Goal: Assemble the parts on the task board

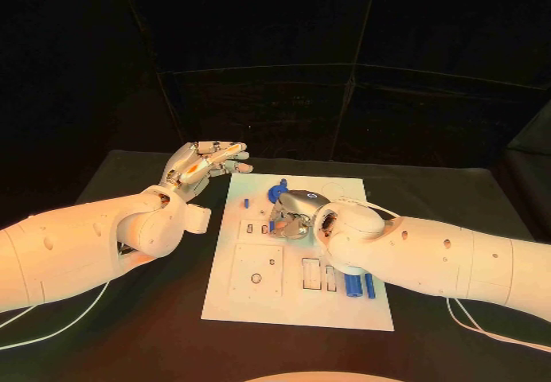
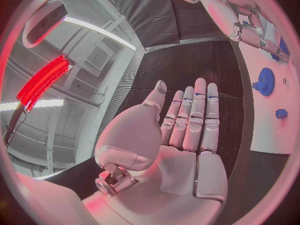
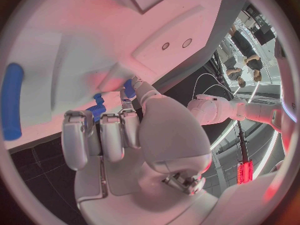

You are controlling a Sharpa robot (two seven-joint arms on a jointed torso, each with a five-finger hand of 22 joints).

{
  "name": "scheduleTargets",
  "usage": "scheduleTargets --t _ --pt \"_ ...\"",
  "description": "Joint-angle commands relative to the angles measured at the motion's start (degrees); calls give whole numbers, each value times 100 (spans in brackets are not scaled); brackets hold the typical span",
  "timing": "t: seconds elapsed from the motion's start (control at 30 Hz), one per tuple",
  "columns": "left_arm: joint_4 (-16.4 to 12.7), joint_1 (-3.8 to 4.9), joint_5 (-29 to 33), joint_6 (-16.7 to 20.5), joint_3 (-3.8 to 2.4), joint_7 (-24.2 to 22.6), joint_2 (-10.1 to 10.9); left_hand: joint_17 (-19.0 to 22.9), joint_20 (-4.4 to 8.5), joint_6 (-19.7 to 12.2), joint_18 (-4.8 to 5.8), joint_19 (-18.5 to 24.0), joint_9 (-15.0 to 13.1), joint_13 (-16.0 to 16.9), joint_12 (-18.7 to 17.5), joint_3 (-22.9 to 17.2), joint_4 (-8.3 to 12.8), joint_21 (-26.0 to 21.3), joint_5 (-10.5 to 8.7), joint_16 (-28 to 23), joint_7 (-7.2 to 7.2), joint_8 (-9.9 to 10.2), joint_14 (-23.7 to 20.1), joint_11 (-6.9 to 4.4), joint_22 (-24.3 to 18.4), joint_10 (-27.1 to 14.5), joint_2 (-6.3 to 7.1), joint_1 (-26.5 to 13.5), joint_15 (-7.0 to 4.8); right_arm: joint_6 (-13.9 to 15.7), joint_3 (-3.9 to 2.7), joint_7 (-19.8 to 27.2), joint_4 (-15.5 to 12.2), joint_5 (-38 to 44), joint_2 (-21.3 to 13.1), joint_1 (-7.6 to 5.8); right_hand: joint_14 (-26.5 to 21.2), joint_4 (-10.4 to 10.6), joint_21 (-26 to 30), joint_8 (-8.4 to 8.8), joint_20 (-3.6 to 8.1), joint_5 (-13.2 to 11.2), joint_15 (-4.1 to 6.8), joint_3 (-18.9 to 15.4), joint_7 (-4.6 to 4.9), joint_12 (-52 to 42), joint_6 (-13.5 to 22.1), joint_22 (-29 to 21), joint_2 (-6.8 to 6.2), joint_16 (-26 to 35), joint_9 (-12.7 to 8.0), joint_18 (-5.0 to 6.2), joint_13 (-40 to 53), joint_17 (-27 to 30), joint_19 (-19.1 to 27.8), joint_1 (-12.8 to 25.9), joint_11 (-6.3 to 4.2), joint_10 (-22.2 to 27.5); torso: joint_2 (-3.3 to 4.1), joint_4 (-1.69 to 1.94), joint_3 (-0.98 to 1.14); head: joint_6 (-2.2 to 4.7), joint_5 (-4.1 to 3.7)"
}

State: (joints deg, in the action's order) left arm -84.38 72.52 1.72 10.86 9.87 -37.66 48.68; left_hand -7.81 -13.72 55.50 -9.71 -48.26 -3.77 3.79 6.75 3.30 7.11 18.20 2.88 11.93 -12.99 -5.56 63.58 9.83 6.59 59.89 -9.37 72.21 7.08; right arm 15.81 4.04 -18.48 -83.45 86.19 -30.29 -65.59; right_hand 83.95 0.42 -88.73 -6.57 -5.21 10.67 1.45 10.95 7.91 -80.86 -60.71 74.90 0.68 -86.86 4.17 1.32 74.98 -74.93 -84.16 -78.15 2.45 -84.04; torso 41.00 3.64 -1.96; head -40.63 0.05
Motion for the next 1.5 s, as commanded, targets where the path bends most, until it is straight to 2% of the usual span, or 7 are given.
scheduleTargets --t 0.03,0.43,0.97,1.1,1.17,1.37,1.5 --pt "-4 9 -17 -44 -5 -28 -2 -9 0 47 -87 -56 0 0 -23 5 44 -32 20 -22 0 28 46 -11 -7 32 -53 2 -8 -253 31 -115 -3 68 -1 32 442 -18 -1 45 31 -23 11 32 -65 33 -79 1222 -41 21 8 -58 668 -722 -359 46 -4 -26 -1 -1 -2 -1 2" --pt "-6 9 -17 -43 -5 -22 2 -9 0 47 -87 -56 0 0 -23 5 44 -32 20 -22 0 28 46 -11 -7 32 -53 2 -8 -136 31 -205 -4 138 -4 33 432 29 26 243 -33 5 -72 -54 59 235 240 1167 -291 45 -38 -45 506 -677 -316 267 100 110 -1 6 0 6 -9" --pt "-3 9 -17 -45 -5 -14 5 -9 0 47 -87 -56 0 0 -23 5 44 -32 20 -22 0 28 46 -11 -7 32 -53 2 -8 26 31 -257 -13 154 7 33 426 58 42 285 -94 -37 -128 -130 114 321 463 1138 -396 59 -30 -37 435 -655 -293 348 158 175 -2 3 1 2 -14" --pt "-2 9 -17 -47 -5 -12 5 -9 0 47 -87 -56 0 0 -23 5 44 -32 20 -22 0 28 46 -11 -7 32 -53 2 -8 112 32 -299 -26 178 3 33 425 115 47 283 -113 -191 -142 -214 124 338 550 1130 -457 62 -24 -34 418 -650 -286 426 171 189 1 6 2 2 -16" --pt "-1 9 -17 -49 -5 -9 4 -9 0 47 -87 -56 0 0 -23 5 44 -32 20 -22 0 28 46 -11 -7 32 -53 2 -8 190 32 -315 -42 195 -3 33 422 164 53 294 -123 -304 -155 -291 141 361 652 1119 -517 69 -29 -31 398 -638 -277 481 187 207 0 5 2 2 -16" --pt "11 8 -36 -34 -5 47 2 -14 0 60 -87 -57 0 -1 -38 6 62 -43 20 -47 2 37 52 -13 -19 50 -47 -3 -8 667 32 -193 -187 286 -84 39 421 396 62 284 -179 -256 -216 -648 218 391 991 1106 -695 72 -33 -28 364 -637 -267 532 262 247 -2 7 7 8 -17" --pt "22 7 -227 18 -5 187 14 -126 90 175 -103 -297 -7 11 -37 25 84 65 26 59 67 30 405 -87 7 215 -37 -58 -113 1099 30 161 -375 281 -243 41 422 541 59 265 -203 -256 -237 -801 241 381 1068 1115 -737 69 -25 -30 366 -645 -274 406 281 248 -8 -1 12 18 -10"
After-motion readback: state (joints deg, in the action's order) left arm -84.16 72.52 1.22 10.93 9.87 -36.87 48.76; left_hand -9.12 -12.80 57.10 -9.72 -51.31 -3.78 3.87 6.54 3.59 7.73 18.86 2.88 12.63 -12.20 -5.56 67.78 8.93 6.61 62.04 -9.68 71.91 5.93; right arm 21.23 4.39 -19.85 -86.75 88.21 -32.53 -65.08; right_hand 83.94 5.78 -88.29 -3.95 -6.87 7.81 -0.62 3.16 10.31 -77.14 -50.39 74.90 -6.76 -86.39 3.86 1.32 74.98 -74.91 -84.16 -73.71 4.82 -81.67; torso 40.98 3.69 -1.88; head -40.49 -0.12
